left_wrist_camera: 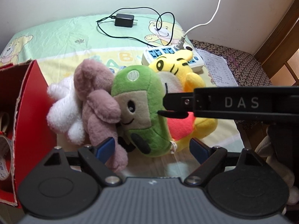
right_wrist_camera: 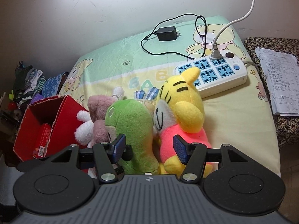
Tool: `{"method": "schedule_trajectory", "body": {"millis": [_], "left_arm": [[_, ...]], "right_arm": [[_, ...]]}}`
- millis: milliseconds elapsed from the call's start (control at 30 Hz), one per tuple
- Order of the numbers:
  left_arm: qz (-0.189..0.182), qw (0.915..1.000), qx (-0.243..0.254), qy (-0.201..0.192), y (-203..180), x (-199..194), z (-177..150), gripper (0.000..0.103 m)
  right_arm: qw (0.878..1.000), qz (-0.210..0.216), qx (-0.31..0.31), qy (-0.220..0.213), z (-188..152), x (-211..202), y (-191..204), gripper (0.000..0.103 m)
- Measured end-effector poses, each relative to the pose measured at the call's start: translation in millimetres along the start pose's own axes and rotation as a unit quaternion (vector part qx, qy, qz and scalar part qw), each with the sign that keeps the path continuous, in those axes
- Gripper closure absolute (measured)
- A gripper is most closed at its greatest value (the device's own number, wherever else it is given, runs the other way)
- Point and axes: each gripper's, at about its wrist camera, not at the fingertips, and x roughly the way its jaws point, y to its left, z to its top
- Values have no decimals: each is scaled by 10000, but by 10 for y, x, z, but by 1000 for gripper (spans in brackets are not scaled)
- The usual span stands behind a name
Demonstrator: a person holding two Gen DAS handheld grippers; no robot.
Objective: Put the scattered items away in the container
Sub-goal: 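Close the right gripper on the green bean-shaped plush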
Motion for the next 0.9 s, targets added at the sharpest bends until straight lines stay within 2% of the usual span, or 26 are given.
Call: {"method": "schedule_trajectory", "body": {"millis": [100, 167, 333, 500, 600, 700, 833, 900], "left_arm": [[-30, 10000, -41, 7, 16, 67, 38, 15], [11, 10000, 26, 10, 8, 104, 61, 19], [87, 9998, 5, 170, 35, 260, 119, 22], [186, 9995, 59, 240, 44, 345, 150, 23], [244, 9993, 80, 263, 41, 377, 167, 25], [341, 9989, 150, 288, 23, 402, 180, 31], [356, 9988, 146, 318, 28, 409, 182, 32], [365, 9987, 163, 320, 19, 407, 179, 33]], "right_arm": [[9999, 11, -140, 42, 33, 80, 51, 41], [9998, -4, -173, 103, 57, 150, 60, 41], [9996, 63, -227, 159, 88, 257, 53, 30], [9992, 203, -275, 187, 91, 321, 39, 26], [9989, 383, -61, 257, 104, 365, -26, 25], [9971, 645, 250, 305, 94, 401, -94, 27], [9928, 1031, 491, 368, 70, 400, -115, 44], [9929, 1022, 493, 355, 62, 383, -100, 44]]}}
